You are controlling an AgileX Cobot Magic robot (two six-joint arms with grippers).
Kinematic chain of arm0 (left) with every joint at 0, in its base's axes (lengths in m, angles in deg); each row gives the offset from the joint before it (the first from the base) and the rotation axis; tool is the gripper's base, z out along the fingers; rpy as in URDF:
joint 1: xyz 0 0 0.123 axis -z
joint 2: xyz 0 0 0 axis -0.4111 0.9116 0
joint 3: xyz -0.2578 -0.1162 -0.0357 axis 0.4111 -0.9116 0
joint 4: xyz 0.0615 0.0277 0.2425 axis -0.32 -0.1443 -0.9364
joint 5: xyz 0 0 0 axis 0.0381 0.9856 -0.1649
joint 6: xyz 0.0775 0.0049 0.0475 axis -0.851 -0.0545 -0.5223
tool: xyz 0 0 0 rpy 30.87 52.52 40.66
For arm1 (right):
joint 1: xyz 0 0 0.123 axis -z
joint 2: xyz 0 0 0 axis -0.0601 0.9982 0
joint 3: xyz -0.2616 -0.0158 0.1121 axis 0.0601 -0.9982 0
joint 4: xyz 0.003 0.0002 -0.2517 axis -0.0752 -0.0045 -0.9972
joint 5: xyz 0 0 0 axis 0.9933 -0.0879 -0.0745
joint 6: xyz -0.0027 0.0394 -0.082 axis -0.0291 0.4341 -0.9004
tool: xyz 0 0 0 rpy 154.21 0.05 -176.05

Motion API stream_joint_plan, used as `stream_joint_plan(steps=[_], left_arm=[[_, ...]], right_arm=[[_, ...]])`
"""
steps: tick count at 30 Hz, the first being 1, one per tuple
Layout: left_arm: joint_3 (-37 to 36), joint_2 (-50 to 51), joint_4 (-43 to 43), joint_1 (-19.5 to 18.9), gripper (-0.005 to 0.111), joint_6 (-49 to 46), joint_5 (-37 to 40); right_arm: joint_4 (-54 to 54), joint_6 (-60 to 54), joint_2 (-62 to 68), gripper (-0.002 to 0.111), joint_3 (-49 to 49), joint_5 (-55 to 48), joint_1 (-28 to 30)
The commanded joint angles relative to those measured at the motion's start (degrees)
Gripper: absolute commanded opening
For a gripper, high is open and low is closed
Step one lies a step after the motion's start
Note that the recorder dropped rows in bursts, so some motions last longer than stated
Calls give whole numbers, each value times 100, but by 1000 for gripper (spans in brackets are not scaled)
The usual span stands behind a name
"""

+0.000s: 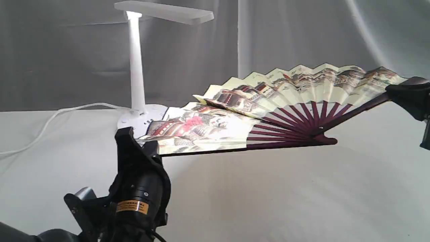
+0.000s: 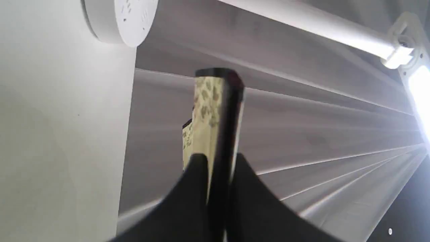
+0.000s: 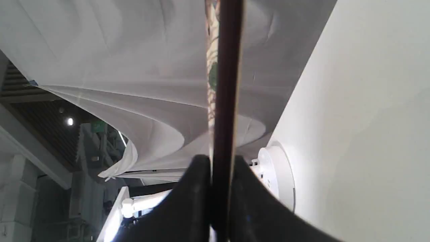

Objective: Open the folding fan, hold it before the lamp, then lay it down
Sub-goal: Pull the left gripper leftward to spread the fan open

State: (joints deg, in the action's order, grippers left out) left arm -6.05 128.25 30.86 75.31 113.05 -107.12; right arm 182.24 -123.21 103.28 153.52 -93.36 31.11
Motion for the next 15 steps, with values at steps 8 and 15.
stream_joint_plan(steps=[8,15], left_arm=[[21,-96,417,-13,0,339,-255],[21,-187,354,-13,0,379,-255]], right_arm=[[-78,-114,-23,0,-10,41,48],[-78,-114,-23,0,-10,27,48]])
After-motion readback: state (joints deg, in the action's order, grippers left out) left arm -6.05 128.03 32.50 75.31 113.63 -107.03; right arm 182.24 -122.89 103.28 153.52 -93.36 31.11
